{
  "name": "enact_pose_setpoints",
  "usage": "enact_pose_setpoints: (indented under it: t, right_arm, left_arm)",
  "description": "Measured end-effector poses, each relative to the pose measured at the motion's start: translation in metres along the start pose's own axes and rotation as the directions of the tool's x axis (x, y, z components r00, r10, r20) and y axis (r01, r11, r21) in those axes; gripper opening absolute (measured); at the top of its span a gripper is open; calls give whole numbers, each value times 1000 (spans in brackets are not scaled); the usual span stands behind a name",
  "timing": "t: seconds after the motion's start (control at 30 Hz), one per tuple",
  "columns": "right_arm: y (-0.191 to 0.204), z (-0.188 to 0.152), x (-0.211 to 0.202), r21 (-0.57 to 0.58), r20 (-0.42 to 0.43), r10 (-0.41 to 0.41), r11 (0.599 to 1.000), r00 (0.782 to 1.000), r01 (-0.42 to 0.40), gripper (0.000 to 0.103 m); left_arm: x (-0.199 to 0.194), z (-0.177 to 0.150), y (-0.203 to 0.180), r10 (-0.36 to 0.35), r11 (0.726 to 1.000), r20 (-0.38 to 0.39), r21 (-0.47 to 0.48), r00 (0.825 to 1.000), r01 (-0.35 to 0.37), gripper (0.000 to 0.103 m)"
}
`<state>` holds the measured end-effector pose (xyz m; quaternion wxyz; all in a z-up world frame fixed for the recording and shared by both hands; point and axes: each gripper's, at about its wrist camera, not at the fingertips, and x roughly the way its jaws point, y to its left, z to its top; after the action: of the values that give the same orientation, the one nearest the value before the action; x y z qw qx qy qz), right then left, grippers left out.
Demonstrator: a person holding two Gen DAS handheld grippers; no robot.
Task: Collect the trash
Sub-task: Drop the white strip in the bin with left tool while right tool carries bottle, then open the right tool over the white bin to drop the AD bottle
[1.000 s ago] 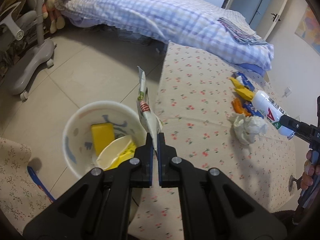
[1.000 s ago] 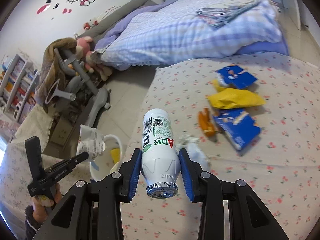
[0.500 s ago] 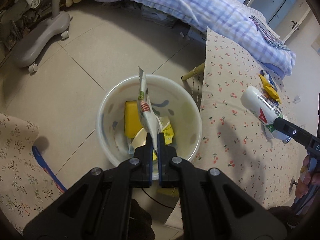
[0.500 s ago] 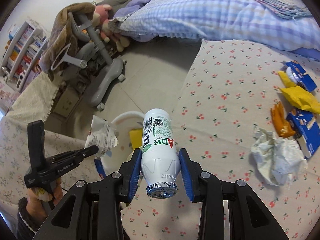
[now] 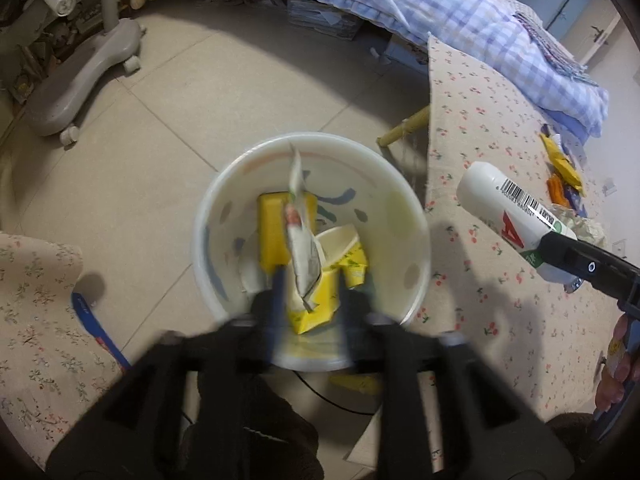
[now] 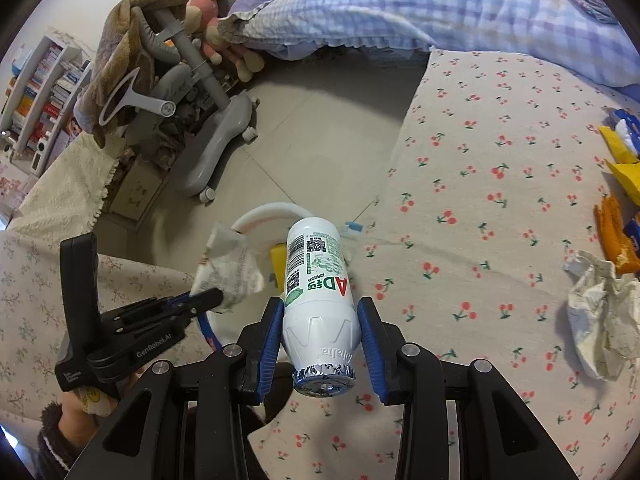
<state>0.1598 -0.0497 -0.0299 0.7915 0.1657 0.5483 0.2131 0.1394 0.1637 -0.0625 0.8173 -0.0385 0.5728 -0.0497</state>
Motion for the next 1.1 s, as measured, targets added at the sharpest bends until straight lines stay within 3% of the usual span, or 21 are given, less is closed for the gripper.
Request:
enact_pose_setpoints:
  t: [0.07,0.2,0.4,0.77,0.8,0.83,0.9,1.1]
  right_arm:
    - [3,1,5,-1,-9,10,1000,1000,-10,38]
    - [12,5,21,-7,-32,21,1000,999,-21,38]
    - [25,9,58,-16,-80,10,1000,997,-12,38]
    - [37,16,99,-44,-94,-24,999,995,20,40]
    - [39,18,100,-55,-79,-15,998,997,10,42]
    - [41,19,99,-61,-75,-9,998,997,4,55]
    - [43,20,95,-66,-66,-13,998,998,9,68]
    - [41,17,54,-84,-2,-42,996,999,42,69]
  left_arm:
    - [-7,-1,3,38,999,28,-7,999,-38,76]
    - [-21,-5,19,77,996,64,-53,995,-74,89]
    - [-28,-15,49,156,977,44,-155,987,-148,91]
    - [-37,-20,65,177,965,55,-209,983,-162,96]
    - [-36,-20,65,180,964,55,-206,982,-165,97]
    - [-36,-20,65,181,965,55,-204,982,-166,97]
    - [-37,-21,64,176,966,54,-203,983,-162,97]
    - [-38,-20,57,154,971,65,-197,986,-138,98]
